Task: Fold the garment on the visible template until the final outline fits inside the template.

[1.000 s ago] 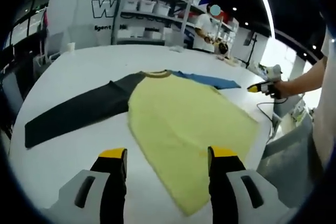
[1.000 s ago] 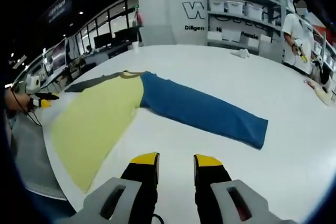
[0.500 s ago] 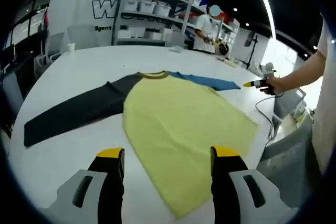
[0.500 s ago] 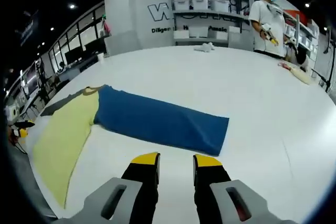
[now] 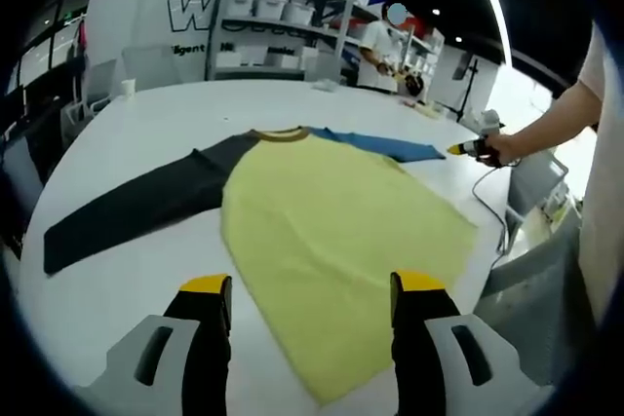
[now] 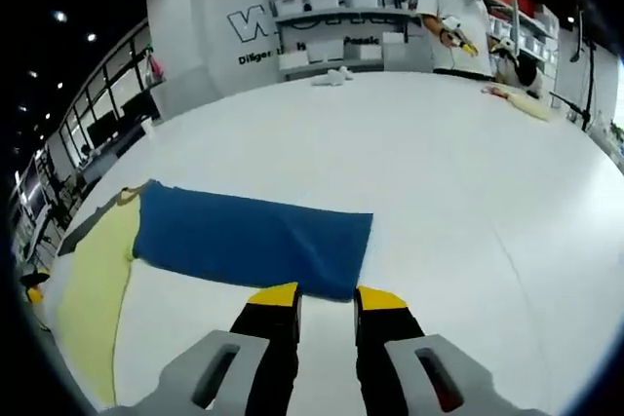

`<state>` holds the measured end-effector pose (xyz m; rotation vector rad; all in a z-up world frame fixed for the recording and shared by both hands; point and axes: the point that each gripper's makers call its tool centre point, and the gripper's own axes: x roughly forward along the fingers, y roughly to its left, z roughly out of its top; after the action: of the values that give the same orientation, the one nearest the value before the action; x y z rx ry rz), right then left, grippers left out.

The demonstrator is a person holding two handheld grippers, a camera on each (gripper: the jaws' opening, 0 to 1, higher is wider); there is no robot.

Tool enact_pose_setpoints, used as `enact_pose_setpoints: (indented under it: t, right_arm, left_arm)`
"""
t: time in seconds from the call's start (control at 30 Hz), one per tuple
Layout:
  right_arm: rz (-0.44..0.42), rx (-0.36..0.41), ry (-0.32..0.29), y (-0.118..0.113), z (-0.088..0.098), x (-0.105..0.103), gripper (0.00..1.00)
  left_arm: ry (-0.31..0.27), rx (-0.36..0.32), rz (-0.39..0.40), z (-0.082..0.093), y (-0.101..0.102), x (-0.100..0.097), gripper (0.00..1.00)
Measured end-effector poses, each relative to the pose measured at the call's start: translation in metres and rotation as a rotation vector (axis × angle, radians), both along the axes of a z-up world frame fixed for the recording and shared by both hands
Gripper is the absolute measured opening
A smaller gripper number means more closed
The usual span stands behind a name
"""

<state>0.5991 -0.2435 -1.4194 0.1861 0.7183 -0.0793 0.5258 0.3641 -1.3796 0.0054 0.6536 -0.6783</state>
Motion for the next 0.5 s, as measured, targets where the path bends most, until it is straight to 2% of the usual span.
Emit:
enact_pose_setpoints:
  t: [0.3, 0.5]
  right_arm:
    - [-0.046, 0.038, 0.032, -0.001, -0.012, -0.001, 0.11]
    - [-0.079, 0.053, 0.044, 0.002, -0.014, -0.002, 0.10]
  left_arm:
    - [0.000, 0.003, -0.008, 0.001, -0.005, 0.000, 0.64]
    - [0.004, 0.012, -0.006, 0.000, -0.002, -0.003, 0.63]
